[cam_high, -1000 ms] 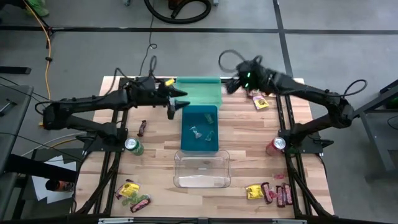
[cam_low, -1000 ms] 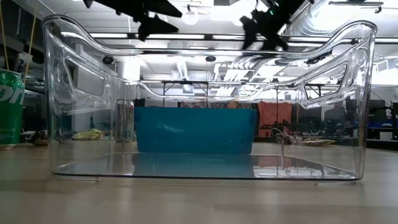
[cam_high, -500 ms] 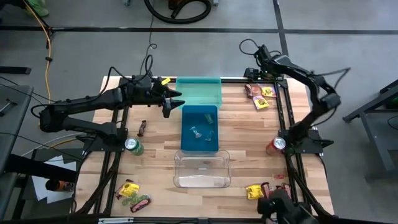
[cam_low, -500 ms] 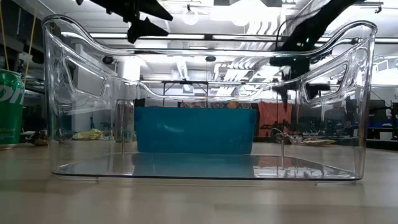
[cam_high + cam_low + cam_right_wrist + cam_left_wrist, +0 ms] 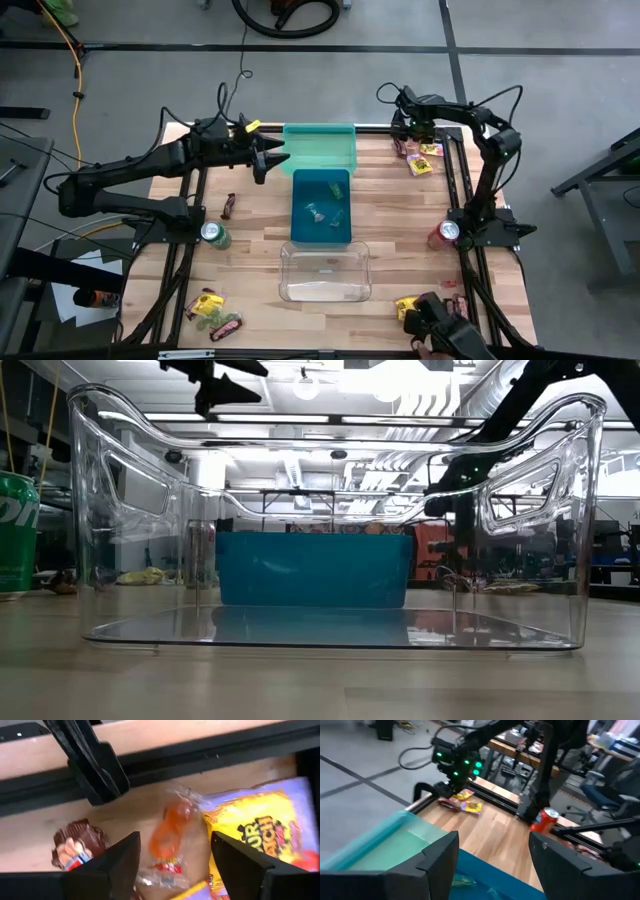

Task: Sort candy
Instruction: Put the orange candy into the blue bin, then put the green candy into the blue bin

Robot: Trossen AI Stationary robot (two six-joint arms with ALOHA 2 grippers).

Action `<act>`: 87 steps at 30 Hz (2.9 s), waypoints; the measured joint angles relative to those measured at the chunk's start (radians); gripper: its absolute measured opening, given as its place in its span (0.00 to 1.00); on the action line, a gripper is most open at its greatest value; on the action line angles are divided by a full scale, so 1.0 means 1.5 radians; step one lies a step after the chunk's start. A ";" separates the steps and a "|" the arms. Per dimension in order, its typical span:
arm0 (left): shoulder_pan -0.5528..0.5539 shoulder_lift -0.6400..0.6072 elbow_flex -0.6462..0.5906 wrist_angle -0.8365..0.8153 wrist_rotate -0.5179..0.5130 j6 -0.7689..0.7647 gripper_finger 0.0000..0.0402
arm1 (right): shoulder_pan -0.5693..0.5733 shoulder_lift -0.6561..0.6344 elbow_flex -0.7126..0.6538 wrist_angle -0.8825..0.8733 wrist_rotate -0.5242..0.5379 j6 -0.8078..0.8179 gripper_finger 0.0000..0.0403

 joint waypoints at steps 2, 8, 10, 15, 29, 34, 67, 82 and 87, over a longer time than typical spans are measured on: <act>0.000 -0.002 0.000 0.000 -0.011 0.002 0.57 | 0.000 0.002 0.000 0.006 0.004 -0.007 0.50; 0.000 -0.004 0.000 0.000 -0.027 0.006 0.57 | 0.000 0.002 0.000 0.002 0.003 -0.074 0.07; 0.000 -0.010 0.000 -0.001 -0.027 0.010 0.57 | 0.005 -0.006 0.000 0.001 -0.003 -0.105 0.04; 0.000 -0.048 0.000 0.012 -0.031 0.019 0.57 | 0.021 -0.101 0.000 -0.007 0.002 -0.182 0.02; 0.001 -0.072 0.000 0.013 -0.141 0.054 0.57 | 0.308 -0.424 0.000 0.020 -0.335 -0.301 0.00; 0.001 -0.057 0.000 0.014 -0.141 0.050 0.57 | 0.499 -0.374 0.000 0.074 -0.242 -0.304 0.01; 0.214 0.107 0.244 -0.444 -0.330 -0.055 0.57 | 0.485 -0.323 0.001 0.221 -0.225 -0.296 0.62; 0.511 0.514 0.271 -0.493 -0.072 -0.170 0.42 | 0.472 -0.329 0.001 0.218 -0.226 -0.269 0.62; 0.510 0.574 0.272 -0.512 -0.046 -0.172 0.38 | 0.472 -0.329 0.001 0.208 -0.225 -0.269 0.62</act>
